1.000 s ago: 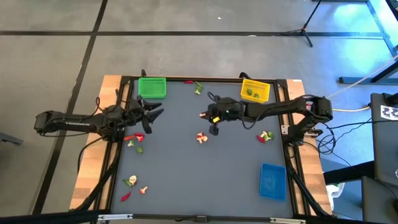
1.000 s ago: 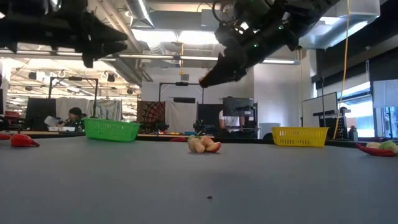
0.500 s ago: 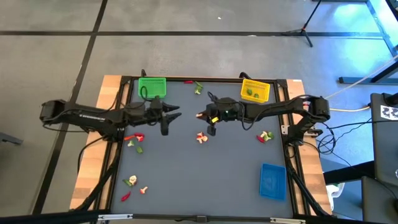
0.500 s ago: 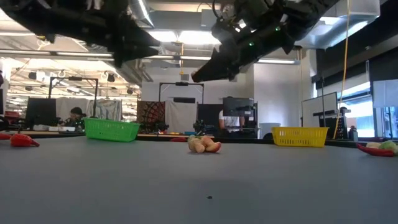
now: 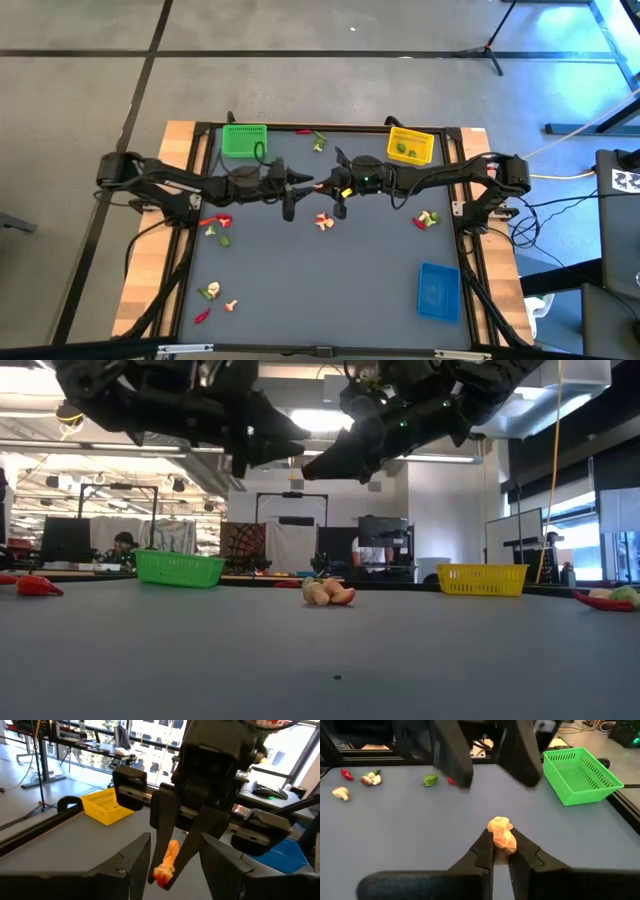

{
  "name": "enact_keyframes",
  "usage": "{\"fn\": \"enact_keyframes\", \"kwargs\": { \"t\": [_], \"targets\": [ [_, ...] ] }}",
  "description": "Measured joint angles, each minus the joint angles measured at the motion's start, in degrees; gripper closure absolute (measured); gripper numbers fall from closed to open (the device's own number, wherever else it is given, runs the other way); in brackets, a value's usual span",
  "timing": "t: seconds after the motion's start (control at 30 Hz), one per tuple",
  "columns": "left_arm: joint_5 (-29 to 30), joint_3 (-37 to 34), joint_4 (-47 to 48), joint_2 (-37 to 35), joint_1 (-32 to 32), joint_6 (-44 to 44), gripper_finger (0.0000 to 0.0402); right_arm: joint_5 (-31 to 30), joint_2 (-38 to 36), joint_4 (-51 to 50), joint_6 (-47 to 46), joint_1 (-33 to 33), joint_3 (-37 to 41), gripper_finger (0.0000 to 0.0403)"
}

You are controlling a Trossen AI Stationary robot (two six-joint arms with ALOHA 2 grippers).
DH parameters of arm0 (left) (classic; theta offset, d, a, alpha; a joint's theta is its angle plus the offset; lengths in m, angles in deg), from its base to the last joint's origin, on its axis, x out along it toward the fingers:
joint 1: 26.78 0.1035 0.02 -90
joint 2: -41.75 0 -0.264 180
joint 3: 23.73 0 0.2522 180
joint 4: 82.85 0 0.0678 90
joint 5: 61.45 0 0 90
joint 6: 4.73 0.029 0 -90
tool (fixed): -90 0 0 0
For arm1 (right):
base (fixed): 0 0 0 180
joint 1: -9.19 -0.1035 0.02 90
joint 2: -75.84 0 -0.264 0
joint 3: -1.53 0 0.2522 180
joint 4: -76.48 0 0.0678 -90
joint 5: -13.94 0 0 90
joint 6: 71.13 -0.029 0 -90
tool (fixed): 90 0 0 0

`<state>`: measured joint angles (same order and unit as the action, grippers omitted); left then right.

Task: Sort produce into baskets
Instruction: Put the red mushroom into the green bin

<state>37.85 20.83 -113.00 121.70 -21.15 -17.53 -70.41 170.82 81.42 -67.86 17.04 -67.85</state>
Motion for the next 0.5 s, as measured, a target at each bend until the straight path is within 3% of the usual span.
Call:
{"fn": "enact_keyframes", "kwargs": {
  "t": [0.23, 0.5],
  "targets": [
    [-0.96, 1.08, -4.10, 5.31, 0.04, -2.31, 0.0237, 2.53, 0.00, 2.12, 0.26, 0.00, 0.02, 0.0371],
    [-2.75, 1.08, -4.84, 5.98, 0.09, -1.63, 0.0253, 3.45, 0.00, 2.10, 1.70, 0.00, 0.11, 0.0371]
  ]
}}
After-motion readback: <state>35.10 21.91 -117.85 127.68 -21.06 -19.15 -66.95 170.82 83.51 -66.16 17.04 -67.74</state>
